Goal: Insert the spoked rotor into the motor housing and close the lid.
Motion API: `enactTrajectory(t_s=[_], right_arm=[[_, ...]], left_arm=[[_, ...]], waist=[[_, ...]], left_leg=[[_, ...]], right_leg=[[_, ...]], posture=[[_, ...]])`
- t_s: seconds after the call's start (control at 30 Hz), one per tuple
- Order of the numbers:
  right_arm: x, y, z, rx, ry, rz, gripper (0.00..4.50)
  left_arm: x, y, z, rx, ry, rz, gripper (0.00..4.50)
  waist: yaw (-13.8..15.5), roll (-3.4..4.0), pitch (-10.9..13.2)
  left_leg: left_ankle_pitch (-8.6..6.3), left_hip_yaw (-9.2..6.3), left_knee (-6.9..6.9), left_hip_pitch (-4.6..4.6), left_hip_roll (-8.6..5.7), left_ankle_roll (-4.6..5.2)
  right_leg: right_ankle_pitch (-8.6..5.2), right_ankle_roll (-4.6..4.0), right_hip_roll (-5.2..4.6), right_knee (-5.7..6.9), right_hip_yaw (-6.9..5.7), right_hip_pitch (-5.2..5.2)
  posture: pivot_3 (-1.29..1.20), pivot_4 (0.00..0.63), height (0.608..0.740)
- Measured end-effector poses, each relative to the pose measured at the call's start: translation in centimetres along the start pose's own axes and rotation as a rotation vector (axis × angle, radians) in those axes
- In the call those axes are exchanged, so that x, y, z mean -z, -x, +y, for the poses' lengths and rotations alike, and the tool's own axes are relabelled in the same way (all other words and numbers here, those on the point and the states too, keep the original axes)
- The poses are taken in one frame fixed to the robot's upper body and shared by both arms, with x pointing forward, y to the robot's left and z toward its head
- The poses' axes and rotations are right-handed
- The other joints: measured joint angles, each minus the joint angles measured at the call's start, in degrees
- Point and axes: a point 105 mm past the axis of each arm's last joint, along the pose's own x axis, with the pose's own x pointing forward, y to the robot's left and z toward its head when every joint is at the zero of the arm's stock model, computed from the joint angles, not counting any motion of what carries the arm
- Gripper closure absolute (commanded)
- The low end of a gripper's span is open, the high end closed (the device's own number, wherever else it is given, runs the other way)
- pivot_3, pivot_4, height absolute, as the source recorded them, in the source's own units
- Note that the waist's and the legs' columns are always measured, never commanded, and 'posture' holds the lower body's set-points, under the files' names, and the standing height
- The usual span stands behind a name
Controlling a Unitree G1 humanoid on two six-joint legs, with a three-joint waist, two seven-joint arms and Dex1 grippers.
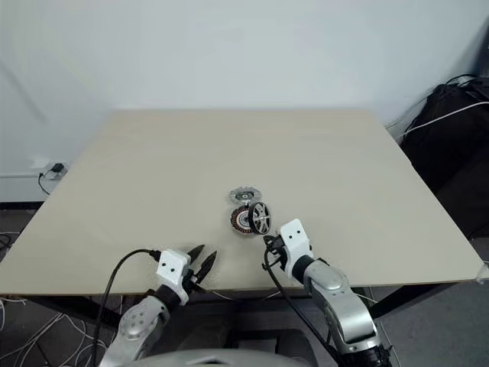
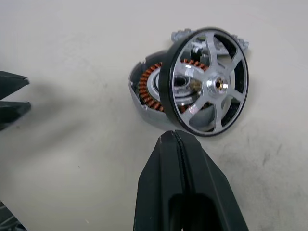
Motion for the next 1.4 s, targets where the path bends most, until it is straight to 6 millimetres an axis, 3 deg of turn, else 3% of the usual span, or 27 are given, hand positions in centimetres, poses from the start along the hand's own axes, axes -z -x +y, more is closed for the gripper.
enactTrajectory(t_s=[0.1,0.33,0.43,0.53,0.9,1.4], right_arm=[[-0.2,-0.1,-0.6,0.007,0.009,0.000,4.50],[0.1,-0.2,-2.2,0.054,0.003,0.020,4.50],[0.6,-0.3,-2.8,0.065,0.008,0.045,3.89],[0.4,-0.7,-3.6,0.078,0.018,0.054,2.98],[-0.2,-2.5,-5.1,0.054,0.078,0.086,2.98],[0.3,-4.2,-3.9,-0.048,0.119,0.128,2.98]], left_arm=[[-0.3,-0.2,-0.7,0.018,0.003,-0.024,4.45],[-0.3,-0.9,-0.5,0.032,0.000,-0.024,4.45],[-0.4,-1.0,-0.2,0.025,-0.004,-0.029,4.50],[-0.4,-1.0,-0.2,0.023,-0.001,-0.026,4.50],[0.0,-0.8,-0.3,0.013,0.013,0.002,4.50],[-0.4,-1.0,-0.5,0.004,0.034,-0.005,4.50]], waist=[[-0.01,0.00,0.00],[0.02,0.02,0.00],[0.02,0.01,0.00],[-0.07,0.02,-0.01],[-0.09,0.04,-0.02],[-0.11,0.06,-0.04]], left_leg=[[0.00,0.00,-0.01,0.01,0.00,0.00],[0.01,0.00,0.01,0.01,0.00,0.01],[0.01,0.00,0.03,0.02,0.00,0.01],[0.01,0.00,0.03,0.05,0.00,0.01],[0.01,0.00,0.05,0.09,0.00,0.01],[0.02,0.00,0.09,0.10,0.00,0.01]], right_leg=[[0.00,0.00,0.01,0.00,-0.02,0.00],[0.02,-0.01,0.06,0.00,-0.05,-0.01],[0.10,-0.12,0.09,0.01,-0.05,0.00],[0.11,-0.12,0.13,0.04,-0.05,0.00],[0.20,-0.26,0.19,0.05,-0.10,0.01],[0.21,-0.26,0.21,0.08,-0.09,0.02]], posture=[[0.00,0.000,0.740],[0.00,0.000,0.740],[0.00,0.000,0.740],[0.00,0.000,0.740],[0.00,0.000,0.740],[0.00,0.000,0.740]])
